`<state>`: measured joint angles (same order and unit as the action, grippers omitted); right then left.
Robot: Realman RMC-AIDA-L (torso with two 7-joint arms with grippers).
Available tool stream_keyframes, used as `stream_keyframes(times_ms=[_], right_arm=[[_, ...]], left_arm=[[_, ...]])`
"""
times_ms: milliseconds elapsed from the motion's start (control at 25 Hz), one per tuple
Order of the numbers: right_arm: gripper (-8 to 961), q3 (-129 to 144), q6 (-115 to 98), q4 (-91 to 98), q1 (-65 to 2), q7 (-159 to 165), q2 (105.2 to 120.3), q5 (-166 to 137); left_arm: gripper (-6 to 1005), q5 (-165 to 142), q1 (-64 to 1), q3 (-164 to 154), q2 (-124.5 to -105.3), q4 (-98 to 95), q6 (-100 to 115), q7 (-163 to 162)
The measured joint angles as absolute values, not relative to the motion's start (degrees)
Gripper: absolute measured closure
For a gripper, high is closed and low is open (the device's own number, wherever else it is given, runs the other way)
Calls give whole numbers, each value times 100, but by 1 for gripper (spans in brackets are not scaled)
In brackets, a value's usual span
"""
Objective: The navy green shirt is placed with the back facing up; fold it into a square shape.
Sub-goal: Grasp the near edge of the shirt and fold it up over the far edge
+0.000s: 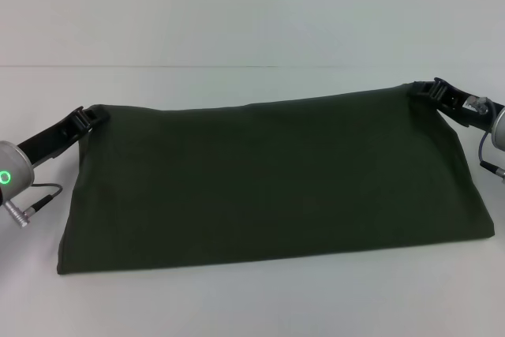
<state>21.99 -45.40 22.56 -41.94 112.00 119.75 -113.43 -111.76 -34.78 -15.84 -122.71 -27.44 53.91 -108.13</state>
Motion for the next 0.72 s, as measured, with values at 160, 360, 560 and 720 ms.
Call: stream_keyframes(times_ms=[160,360,560,720], right_arm=[[824,2216,-4389,2224,-4218,11186,11984,-11329],[818,2222,-4285,2217,-4235,11083,11983,-11306],[812,2224,-4232,2056,-4257,10484,11989,-10890],[807,2224,-4219,1939,-4250,10127,11989,-10519]], left_arm=[[955,-11120,-3489,-1581,-12292,-2742,5343,-10788],[955,-10988,-3525,-1589,-12341,-2733,5185,-10687],[956,-10549,-3555,-1583,-12395,-2554,4825,-10500],[946,-9985,-3569,-1561,-12396,-2251,4573,-10220]])
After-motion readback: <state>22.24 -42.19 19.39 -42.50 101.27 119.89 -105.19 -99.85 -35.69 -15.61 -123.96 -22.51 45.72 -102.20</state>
